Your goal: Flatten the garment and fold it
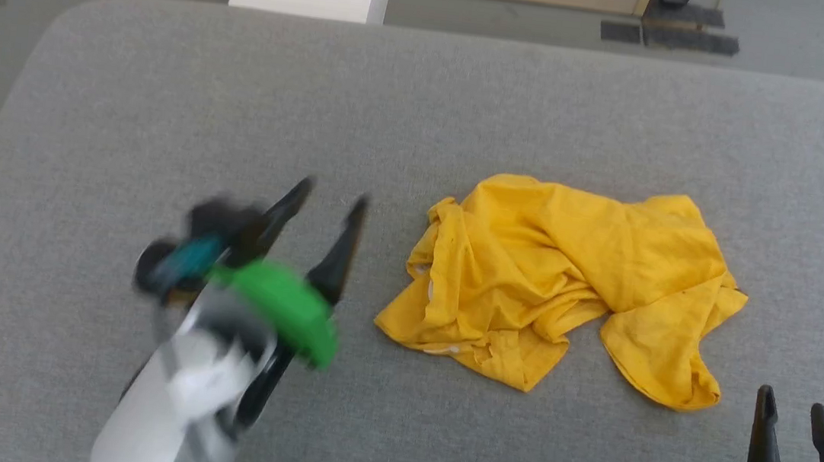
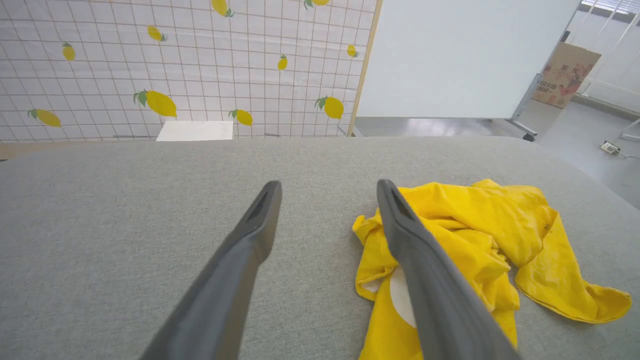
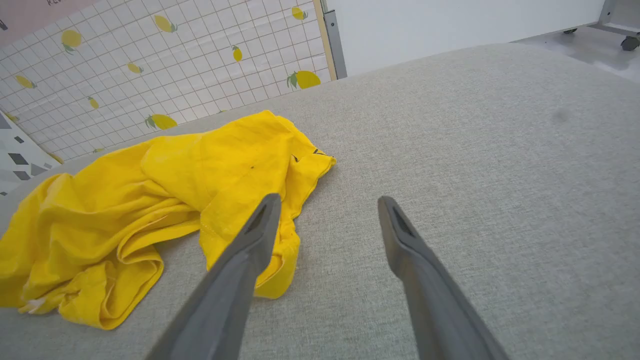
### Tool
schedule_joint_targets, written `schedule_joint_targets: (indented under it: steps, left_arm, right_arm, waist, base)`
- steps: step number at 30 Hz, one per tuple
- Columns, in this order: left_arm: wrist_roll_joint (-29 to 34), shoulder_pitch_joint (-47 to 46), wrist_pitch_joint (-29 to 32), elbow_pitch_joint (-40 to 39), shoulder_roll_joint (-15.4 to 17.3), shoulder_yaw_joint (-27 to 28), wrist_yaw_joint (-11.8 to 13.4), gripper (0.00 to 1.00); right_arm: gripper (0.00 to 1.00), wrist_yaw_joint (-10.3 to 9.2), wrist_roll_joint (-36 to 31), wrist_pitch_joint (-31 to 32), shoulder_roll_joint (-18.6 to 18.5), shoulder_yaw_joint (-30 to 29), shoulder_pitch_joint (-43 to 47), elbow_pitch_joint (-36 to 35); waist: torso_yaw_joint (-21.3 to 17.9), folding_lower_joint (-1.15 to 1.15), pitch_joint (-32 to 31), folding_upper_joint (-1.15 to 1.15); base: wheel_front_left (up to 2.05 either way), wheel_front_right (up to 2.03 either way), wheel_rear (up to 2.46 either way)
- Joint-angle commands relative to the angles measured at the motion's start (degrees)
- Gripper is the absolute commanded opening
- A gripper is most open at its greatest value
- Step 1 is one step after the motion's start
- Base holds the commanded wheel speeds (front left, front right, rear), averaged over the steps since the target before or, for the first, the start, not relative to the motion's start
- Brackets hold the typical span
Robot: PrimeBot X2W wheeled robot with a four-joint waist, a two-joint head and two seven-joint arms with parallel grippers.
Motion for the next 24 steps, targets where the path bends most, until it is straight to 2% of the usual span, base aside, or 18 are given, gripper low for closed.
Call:
schedule_joint_targets:
  steps: [1, 8, 12, 17, 21, 22, 23, 24]
  left_arm:
    - [0.5, -3.6, 3.2, 1.0, 0.1, -1.7, -0.4, 1.0]
    - [-1.9, -17.8, 17.1, 9.7, -2.7, -8.3, -0.8, 1.0]
    - [-4.4, -21.5, 23.3, 16.4, -3.7, -9.0, 0.0, 1.0]
    - [-5.3, -24.1, 27.6, 21.3, -4.0, -9.3, 1.4, 1.0]
    - [-7.0, -24.6, 29.4, 23.6, -4.2, -10.1, 1.1, 1.0]
    - [-7.0, -24.6, 29.8, 23.9, -4.3, -10.8, 0.8, 0.1]
    - [-7.1, -24.6, 29.9, 24.2, -4.3, -11.2, 0.6, 0.0]
    - [-7.0, -24.5, 30.0, 24.5, -4.2, -11.7, 0.5, 0.0]
  right_arm:
    - [1.0, -0.08, 0.3, 0.3, 0.1, 0.2, -1.2, -0.1]
    - [1.0, -0.08, 0.0, 1.2, 0.1, 0.9, -3.5, -0.2]
    - [1.0, -0.08, -0.2, 1.6, 0.1, 1.3, -5.1, -0.5]
    - [1.0, -0.08, -0.3, 1.9, 0.1, 1.0, -6.1, -0.7]
    - [1.0, -0.08, -0.3, 1.9, 0.1, 0.5, -6.2, -0.7]
    - [1.0, -0.08, -0.3, 1.9, 0.1, 0.4, -6.2, -0.8]
    - [1.0, -0.08, -0.3, 1.9, 0.1, 0.3, -6.3, -1.0]
    - [1.0, -0.08, -0.3, 1.9, 0.1, 0.2, -6.5, -1.1]
  waist:
    - [0.0, 0.0, 2.5, 0.0]
    - [-1.0, 0.0, 7.1, 0.0]
    - [-2.4, 0.0, 8.8, 0.0]
    - [-4.0, 0.0, 10.3, 0.0]
    - [-4.7, 0.0, 10.9, 0.0]
    - [-4.8, 0.0, 11.0, 0.0]
    - [-4.9, 0.0, 11.1, 0.0]
    - [-4.9, 0.0, 11.1, 0.0]
  base:
    - [0.0, 0.0, 0.0]
    - [0.0, 0.0, 0.0]
    - [0.0, 0.0, 0.0]
    - [0.0, 0.0, 0.0]
    - [0.0, 0.0, 0.0]
    - [0.0, 0.0, 0.0]
    - [0.0, 0.0, 0.0]
    - [0.0, 0.0, 0.0]
